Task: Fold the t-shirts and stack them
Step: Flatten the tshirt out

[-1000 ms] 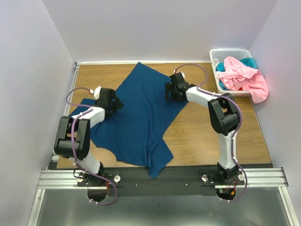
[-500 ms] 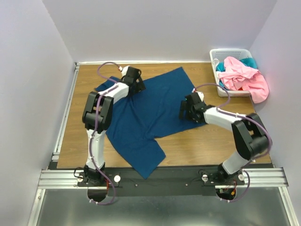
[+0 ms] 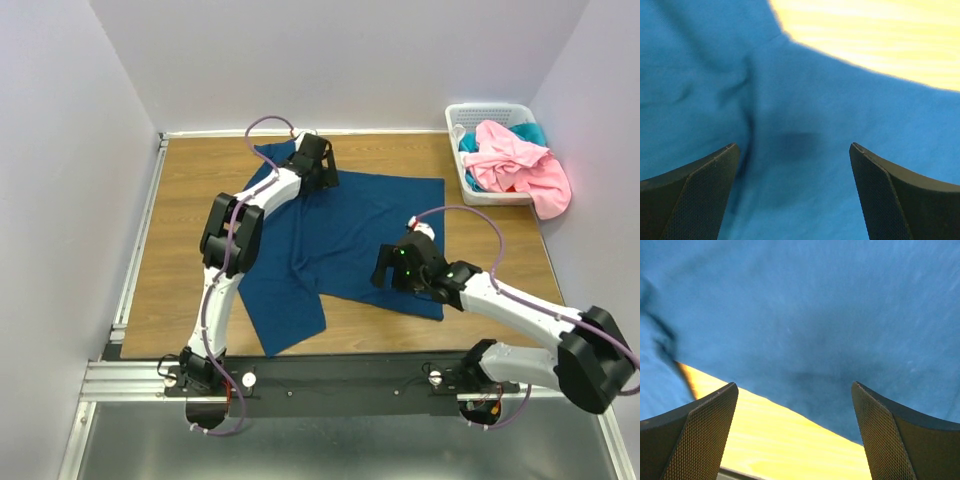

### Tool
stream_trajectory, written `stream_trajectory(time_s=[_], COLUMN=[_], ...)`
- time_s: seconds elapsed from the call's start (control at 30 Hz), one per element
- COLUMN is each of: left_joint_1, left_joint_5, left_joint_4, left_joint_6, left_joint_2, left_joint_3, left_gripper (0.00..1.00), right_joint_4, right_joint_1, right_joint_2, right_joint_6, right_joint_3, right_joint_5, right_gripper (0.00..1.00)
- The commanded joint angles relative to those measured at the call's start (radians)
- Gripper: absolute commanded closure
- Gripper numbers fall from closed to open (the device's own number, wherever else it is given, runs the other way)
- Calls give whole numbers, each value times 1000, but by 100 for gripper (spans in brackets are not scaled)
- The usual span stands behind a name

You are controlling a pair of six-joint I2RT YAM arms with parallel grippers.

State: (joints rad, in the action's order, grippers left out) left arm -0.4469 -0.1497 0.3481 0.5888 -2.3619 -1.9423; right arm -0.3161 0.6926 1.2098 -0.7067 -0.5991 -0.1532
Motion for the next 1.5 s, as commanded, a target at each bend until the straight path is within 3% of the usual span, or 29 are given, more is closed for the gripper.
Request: stream_trajectory(time_s=[0.0, 0.23, 0.33, 0.57, 0.77, 1.0, 1.47], left_joint_1=[20, 141, 172, 209, 238, 241, 244], left_joint_5=[-138, -113, -76, -60, -93, -64, 38], left_joint_4=[16, -115, -126, -143, -127, -129, -74], left_joint_6=[-34, 20, 23, 28, 29, 5, -47], left_joint_2=[176, 360, 371, 450, 515, 543, 317], left_joint_3=[196, 610, 663, 758, 799, 754, 511], left_gripper=[2, 2, 2, 2, 2, 2, 2], right_joint_4=[-40, -44, -43, -35, -37, -37, -37], right_joint_1=[-1, -13, -60, -254, -350, -404, -450], right_joint_2=[-81, -47, 6, 282, 529, 715, 938], right_joint_6=[15, 42, 50, 163, 239, 282, 317], right_joint_3=[-77, -165, -200, -401, -600, -723, -867], right_joint_5=[-127, -316, -335, -221, -74, -46, 24], right_gripper=[0, 0, 0, 0, 0, 0, 0])
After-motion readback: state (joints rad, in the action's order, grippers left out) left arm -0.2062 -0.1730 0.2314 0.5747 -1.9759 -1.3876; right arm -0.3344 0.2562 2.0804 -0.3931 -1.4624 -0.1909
